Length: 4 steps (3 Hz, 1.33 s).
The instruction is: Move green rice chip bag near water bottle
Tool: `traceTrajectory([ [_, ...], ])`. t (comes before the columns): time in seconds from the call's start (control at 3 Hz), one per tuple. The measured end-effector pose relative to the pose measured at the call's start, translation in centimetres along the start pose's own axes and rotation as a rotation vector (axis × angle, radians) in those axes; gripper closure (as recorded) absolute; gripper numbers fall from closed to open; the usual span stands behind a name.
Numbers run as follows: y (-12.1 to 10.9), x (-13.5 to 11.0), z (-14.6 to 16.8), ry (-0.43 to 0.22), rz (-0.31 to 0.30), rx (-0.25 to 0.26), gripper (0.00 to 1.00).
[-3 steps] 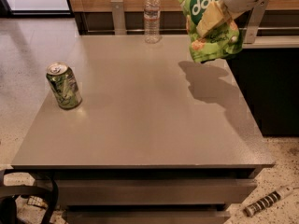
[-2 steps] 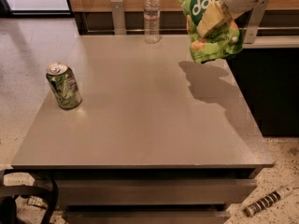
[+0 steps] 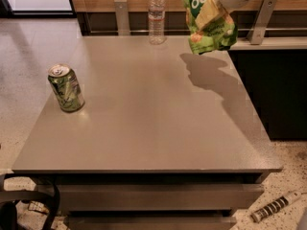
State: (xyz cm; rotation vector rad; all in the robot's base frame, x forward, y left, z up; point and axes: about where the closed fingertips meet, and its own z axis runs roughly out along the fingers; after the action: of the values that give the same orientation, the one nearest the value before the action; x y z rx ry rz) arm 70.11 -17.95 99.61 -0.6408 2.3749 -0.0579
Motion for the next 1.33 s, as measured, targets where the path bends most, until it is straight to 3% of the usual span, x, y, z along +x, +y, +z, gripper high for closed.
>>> traceTrajectory([
  [0.33,-2.5,-2.5,3.1,-0.015,0.018,0.057,1.0],
  [0.67,-5.1,-3.4,6.2,0.001,0.076,0.086,1.0],
  [1.0,-7.2,-2.9,9.4,0.03,0.143,0.083,1.0],
  [1.33,-7.6,-2.0,11.7,0.042,0.187,0.034,1.0],
])
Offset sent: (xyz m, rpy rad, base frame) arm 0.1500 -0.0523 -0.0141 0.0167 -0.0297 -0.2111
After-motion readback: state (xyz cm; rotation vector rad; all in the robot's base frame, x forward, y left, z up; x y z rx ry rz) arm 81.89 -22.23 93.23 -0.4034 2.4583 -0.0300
